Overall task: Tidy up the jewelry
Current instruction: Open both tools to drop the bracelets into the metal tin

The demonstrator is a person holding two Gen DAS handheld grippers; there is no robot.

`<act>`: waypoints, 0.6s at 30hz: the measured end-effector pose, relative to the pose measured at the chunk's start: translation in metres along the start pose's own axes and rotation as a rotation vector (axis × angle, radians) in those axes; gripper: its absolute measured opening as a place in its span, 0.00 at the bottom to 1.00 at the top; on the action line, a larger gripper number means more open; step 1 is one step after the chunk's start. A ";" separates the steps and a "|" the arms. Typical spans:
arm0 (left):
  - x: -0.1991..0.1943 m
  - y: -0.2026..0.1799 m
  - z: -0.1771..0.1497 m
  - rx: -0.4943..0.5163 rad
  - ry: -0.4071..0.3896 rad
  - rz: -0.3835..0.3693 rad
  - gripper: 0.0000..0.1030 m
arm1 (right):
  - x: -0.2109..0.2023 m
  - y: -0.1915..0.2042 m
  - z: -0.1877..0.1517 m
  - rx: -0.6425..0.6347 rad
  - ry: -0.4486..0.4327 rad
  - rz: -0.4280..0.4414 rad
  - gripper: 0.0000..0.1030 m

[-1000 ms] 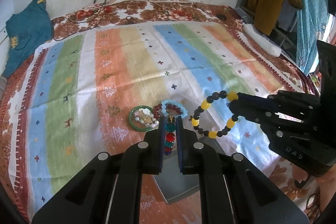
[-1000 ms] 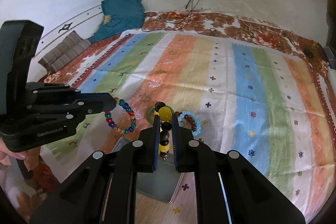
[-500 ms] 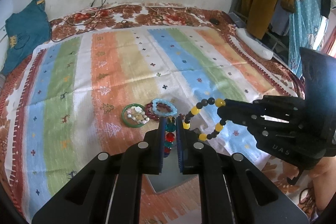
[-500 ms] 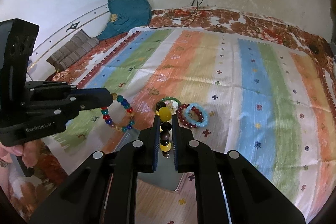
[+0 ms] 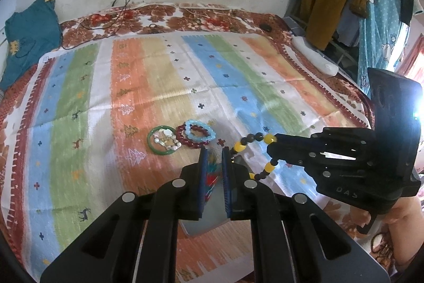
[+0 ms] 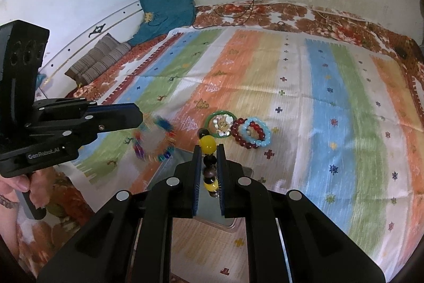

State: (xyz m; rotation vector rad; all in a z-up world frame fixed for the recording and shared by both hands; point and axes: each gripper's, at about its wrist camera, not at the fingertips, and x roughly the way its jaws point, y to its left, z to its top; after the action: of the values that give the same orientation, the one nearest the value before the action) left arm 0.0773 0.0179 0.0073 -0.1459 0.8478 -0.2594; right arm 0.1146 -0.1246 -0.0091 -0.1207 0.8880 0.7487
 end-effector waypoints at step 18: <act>0.007 0.011 0.003 -0.001 0.041 0.081 0.36 | 0.017 -0.029 0.007 0.083 0.067 -0.056 0.39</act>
State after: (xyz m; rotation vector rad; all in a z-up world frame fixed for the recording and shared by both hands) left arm 0.0853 0.0267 0.0017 -0.1078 0.8923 -0.1868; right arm 0.1449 -0.1343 -0.0232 -0.0974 0.9748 0.6575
